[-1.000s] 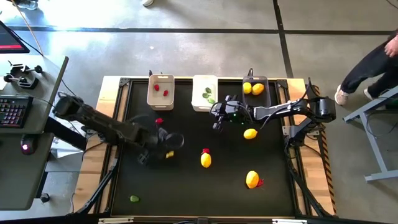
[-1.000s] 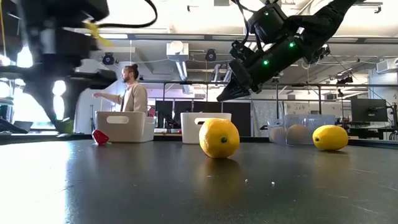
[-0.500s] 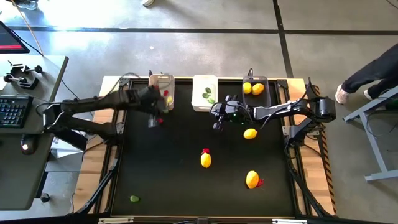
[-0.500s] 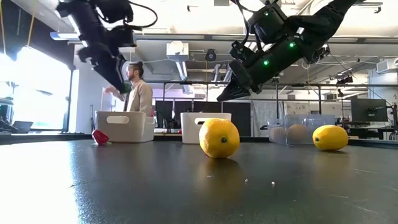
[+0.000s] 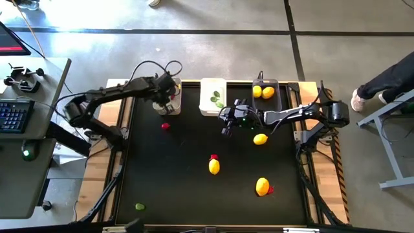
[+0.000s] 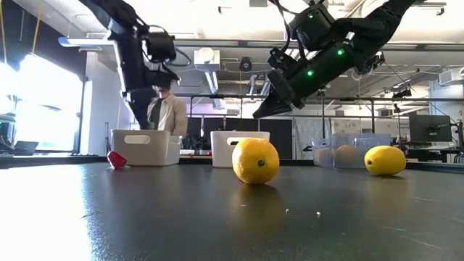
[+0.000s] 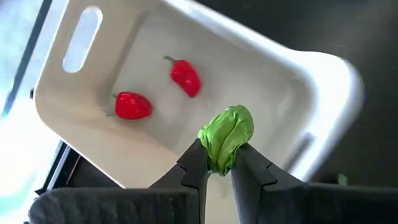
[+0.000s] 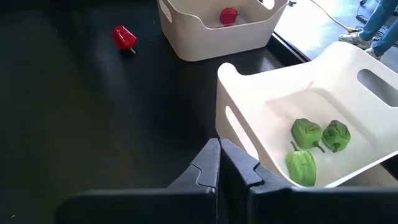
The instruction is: Sort produce into baskets
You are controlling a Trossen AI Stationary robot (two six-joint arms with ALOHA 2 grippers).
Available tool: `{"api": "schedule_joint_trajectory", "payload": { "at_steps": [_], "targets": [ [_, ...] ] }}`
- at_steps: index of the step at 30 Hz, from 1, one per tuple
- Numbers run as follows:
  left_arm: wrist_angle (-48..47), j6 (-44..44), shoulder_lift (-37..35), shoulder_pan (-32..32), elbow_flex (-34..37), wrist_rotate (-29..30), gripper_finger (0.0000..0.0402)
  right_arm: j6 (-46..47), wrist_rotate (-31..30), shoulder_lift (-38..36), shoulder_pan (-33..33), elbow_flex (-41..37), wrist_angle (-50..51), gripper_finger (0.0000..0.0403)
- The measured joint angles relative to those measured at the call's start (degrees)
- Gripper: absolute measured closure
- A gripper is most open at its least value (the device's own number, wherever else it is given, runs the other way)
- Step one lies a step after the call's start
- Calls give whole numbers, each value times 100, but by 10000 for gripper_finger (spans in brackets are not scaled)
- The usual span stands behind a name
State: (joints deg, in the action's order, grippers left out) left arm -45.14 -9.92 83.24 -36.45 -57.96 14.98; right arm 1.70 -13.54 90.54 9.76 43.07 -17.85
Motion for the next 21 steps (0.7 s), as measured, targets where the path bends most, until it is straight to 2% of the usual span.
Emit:
{"api": "schedule_joint_trajectory", "payload": {
  "at_steps": [6,10,21],
  "targets": [
    [318,-10,421,-611,-34,-253,367,-36,0,0,0,0,0,403],
    [336,42,497,-788,-32,-262,357,-53,0,0,0,0,2,403],
    [605,-305,500,-821,-1,-590,278,-27,0,1,0,0,1,403]
  ]
}}
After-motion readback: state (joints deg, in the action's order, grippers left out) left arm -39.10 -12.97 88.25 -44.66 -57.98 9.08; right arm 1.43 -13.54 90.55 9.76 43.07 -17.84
